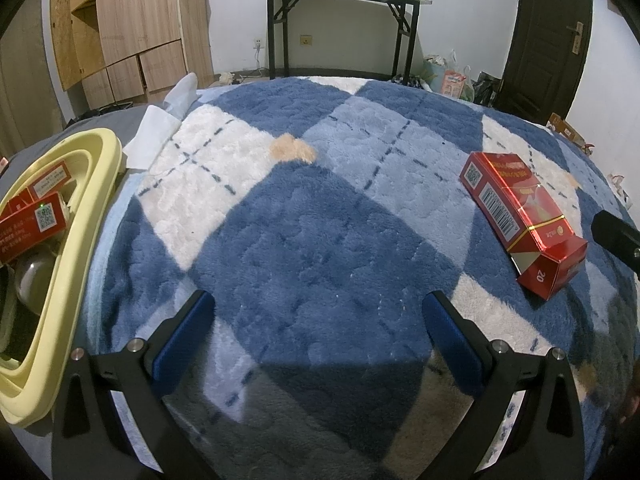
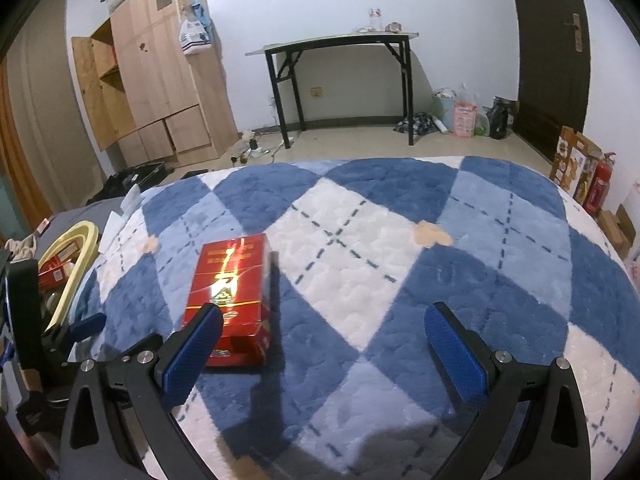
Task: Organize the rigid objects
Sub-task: 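Lower the open right tool toward the upright red box on the rug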
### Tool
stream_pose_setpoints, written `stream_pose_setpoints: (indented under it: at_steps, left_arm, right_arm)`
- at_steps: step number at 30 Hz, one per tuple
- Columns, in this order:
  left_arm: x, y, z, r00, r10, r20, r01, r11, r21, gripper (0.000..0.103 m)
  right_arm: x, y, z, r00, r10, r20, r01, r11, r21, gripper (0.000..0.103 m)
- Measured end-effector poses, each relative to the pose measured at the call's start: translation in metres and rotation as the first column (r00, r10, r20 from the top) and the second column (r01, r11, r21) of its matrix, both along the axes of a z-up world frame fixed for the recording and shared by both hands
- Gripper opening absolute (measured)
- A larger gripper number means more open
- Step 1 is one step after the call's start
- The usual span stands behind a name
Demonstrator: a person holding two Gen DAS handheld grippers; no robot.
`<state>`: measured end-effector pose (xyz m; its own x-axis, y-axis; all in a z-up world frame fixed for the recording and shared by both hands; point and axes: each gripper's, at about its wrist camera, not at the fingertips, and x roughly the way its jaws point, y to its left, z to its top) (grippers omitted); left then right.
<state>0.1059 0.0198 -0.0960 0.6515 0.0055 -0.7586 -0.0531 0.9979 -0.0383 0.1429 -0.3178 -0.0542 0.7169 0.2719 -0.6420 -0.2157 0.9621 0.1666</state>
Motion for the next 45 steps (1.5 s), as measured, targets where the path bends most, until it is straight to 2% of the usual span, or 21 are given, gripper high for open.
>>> stream_pose_setpoints:
  at_steps: [10, 45]
  left_arm:
    - [0.002, 0.001, -0.001, 1.000, 0.000, 0.000, 0.000, 1.000, -0.002, 0.103]
    - [0.002, 0.001, -0.001, 1.000, -0.001, 0.000, 0.001, 1.000, -0.002, 0.103]
  right_arm:
    - [-0.003, -0.003, 0.005, 1.000, -0.008, 0.013, 0.008, 1.000, 0.000, 0.103]
    - [0.001, -0.005, -0.006, 0.999, -0.036, -0.020, 0.036, 0.999, -0.007, 0.103]
